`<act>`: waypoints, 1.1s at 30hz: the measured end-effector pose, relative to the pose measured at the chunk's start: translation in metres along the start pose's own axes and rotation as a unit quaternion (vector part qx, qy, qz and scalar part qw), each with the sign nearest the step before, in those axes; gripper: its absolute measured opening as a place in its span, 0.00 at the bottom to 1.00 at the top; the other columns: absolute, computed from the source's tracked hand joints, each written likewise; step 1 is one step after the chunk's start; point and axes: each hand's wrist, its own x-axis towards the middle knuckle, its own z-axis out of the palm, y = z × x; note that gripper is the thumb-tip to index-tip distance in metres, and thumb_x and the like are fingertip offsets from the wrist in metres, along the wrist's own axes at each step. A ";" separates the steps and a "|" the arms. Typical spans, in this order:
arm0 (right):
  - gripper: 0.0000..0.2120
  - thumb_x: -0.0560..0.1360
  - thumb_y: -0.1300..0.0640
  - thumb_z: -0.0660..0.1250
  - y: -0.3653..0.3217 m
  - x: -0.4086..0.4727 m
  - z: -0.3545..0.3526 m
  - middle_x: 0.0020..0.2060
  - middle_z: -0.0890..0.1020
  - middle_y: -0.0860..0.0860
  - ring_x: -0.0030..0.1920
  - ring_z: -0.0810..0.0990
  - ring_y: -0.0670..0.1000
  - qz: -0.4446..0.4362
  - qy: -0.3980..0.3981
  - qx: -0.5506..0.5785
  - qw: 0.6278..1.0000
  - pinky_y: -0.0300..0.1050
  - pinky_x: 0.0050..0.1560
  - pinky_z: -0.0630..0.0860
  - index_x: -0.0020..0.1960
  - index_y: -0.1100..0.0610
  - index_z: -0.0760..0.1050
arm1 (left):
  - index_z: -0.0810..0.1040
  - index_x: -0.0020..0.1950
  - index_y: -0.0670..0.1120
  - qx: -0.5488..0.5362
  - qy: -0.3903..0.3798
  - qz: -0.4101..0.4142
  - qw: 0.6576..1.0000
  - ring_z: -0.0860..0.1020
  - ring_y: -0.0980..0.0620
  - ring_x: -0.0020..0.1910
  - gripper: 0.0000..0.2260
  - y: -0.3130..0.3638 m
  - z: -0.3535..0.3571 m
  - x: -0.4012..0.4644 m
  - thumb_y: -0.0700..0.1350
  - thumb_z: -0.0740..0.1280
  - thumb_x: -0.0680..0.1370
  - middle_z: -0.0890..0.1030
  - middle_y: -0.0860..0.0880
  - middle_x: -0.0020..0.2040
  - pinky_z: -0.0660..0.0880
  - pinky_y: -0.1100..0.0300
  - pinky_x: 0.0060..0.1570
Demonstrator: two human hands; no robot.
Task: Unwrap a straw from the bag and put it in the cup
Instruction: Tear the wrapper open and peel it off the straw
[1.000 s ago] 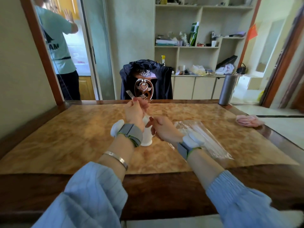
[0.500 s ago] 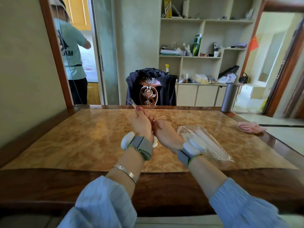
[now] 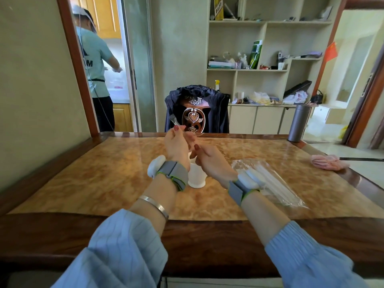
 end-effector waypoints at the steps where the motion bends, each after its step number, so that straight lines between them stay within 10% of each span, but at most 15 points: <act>1: 0.20 0.82 0.53 0.50 0.001 -0.001 0.002 0.26 0.70 0.49 0.21 0.67 0.41 0.004 -0.009 0.009 1.000 0.28 0.22 0.61 0.35 0.52 0.71 | 0.72 0.40 0.48 -0.002 0.005 -0.001 1.000 0.72 0.60 0.16 0.15 0.002 -0.003 0.004 0.47 0.52 0.83 0.74 0.51 0.27 0.67 0.66 0.21; 28: 0.20 0.82 0.53 0.49 0.017 -0.018 0.016 0.25 0.69 0.51 0.23 0.65 0.49 0.057 -0.070 -0.021 0.996 0.37 0.21 0.63 0.33 0.57 0.65 | 0.65 0.34 0.48 -0.059 -0.014 -0.063 0.996 0.63 0.61 0.13 0.18 -0.021 -0.005 0.015 0.45 0.50 0.84 0.65 0.54 0.13 0.58 0.72 0.14; 33: 0.21 0.81 0.57 0.50 0.011 -0.012 0.017 0.25 0.65 0.51 0.25 0.61 0.49 0.044 -0.023 -0.029 0.998 0.41 0.28 0.57 0.30 0.56 0.60 | 0.69 0.36 0.50 0.021 0.013 -0.027 0.999 0.73 0.56 0.23 0.17 -0.022 0.001 0.001 0.47 0.51 0.83 0.71 0.52 0.27 0.64 0.64 0.27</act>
